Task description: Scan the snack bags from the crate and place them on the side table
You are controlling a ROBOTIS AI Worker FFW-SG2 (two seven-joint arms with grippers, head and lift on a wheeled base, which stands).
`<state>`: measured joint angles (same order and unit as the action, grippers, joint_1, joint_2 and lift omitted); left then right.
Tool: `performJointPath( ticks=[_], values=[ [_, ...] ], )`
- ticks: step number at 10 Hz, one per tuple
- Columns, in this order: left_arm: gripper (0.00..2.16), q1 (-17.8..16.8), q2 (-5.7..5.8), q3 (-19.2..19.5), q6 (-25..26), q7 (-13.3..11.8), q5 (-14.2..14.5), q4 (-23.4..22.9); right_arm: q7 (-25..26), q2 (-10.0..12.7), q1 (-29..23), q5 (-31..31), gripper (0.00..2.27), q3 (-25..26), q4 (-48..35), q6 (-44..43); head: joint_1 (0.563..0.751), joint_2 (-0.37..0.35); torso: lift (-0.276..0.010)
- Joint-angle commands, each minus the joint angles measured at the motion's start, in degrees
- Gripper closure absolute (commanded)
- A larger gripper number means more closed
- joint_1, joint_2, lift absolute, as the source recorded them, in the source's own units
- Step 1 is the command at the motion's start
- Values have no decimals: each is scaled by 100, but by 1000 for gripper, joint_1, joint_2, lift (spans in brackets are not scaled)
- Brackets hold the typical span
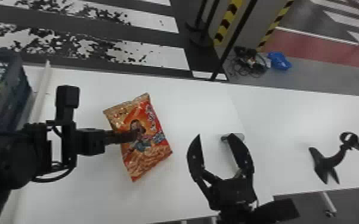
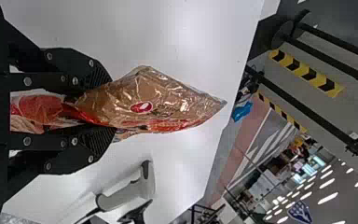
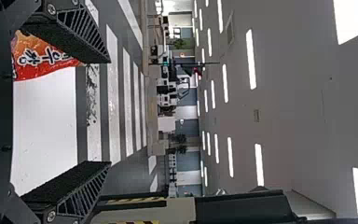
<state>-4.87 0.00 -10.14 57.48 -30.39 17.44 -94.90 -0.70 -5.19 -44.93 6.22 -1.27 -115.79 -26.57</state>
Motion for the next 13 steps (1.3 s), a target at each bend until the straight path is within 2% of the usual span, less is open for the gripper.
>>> performJointPath(
  ticks=[1,4,5,6,8,9,10,11,12,13],
  values=[
    [9,30,-15,-199,-56,94,-408,-152,0,-8,11,19,103,13,22,-36,695,-341,-94],
    [19,267,-15,-410,-39,472,-1506,-793,0,-17,11,19,103,13,48,-71,695,-324,-94],
    [19,311,-15,-436,-39,508,-1752,-916,0,-17,11,19,103,4,48,-89,695,-316,-94],
    [19,320,-15,-463,-39,595,-1858,-978,0,-17,11,19,103,4,48,-89,695,-301,-94],
    [19,381,-15,-946,-39,842,-2948,-1066,-9,-17,11,19,103,4,48,-89,695,-281,-94],
    [19,399,-15,-1131,-39,956,-3211,-1074,-9,-17,11,19,103,4,48,-89,695,-275,-94],
    [19,478,-15,-1139,-39,973,-3229,-1215,-9,-17,11,19,103,4,48,-89,695,-268,-94],
    [19,627,-15,-1245,84,973,-3545,-1523,-9,-17,-7,19,103,13,48,-89,695,-269,-94],
    [22,838,-15,-1438,172,973,-4328,-1839,-9,-17,-7,19,103,13,48,-89,695,-271,-94],
    [22,1093,-15,-1473,172,1114,-4653,-2199,-9,-17,-7,19,103,4,39,-89,695,-268,-94]
  ],
)
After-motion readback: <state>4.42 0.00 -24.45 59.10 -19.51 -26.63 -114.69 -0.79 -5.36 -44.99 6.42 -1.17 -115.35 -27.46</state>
